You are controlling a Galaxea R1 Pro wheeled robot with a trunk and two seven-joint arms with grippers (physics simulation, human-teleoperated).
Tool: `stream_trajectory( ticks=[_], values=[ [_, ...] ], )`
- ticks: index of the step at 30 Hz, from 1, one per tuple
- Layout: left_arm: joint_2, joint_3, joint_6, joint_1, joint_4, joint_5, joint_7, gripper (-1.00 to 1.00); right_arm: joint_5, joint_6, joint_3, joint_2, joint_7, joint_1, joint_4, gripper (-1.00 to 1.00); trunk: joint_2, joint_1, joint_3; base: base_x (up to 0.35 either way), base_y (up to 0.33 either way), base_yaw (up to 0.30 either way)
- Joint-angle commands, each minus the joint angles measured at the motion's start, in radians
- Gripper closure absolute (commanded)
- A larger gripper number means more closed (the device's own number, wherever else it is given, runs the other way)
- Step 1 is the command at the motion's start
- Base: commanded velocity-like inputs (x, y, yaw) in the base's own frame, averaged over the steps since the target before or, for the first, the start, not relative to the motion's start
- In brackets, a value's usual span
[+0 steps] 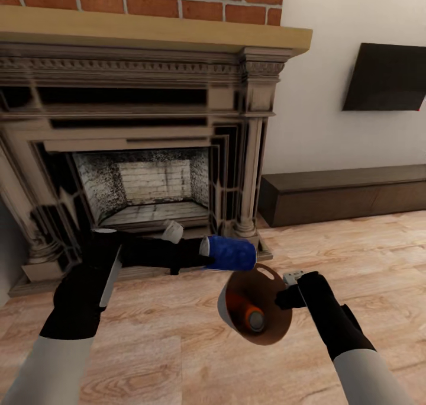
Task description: Put the three can of soda from the living room inside the tash can in the kitchen.
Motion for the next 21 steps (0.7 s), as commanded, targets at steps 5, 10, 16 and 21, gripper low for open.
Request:
stream_trajectory(
  ticks=[5, 10, 16, 21],
  values=[
    [-0.021, -0.077, 0.000, 0.000, 0.002, 0.000, 0.104, 1.00, -0.023, 0.003, 0.010, 0.008, 0.002, -0.001, 0.003, 1.00, 0.000, 0.000, 0.000, 0.000, 0.000, 0.000],
    [-0.024, -0.094, 0.000, 0.006, 0.004, -0.001, 0.175, 1.00, -0.001, 0.003, 0.018, 0.017, -0.020, -0.001, 0.004, 1.00, 0.000, 0.000, 0.000, 0.000, 0.000, 0.000],
    [-0.024, -0.114, 0.000, 0.040, 0.006, -0.002, 0.265, 1.00, 0.015, 0.003, 0.019, 0.035, -0.029, -0.001, 0.004, 1.00, 0.000, 0.000, 0.000, 0.000, 0.000, 0.000],
    [-0.022, -0.172, 0.000, 0.045, 0.015, -0.012, 0.281, 1.00, 0.037, 0.003, 0.019, 0.050, -0.030, -0.001, 0.004, 1.00, 0.000, 0.000, 0.000, 0.000, 0.000, 0.000]
  ],
)
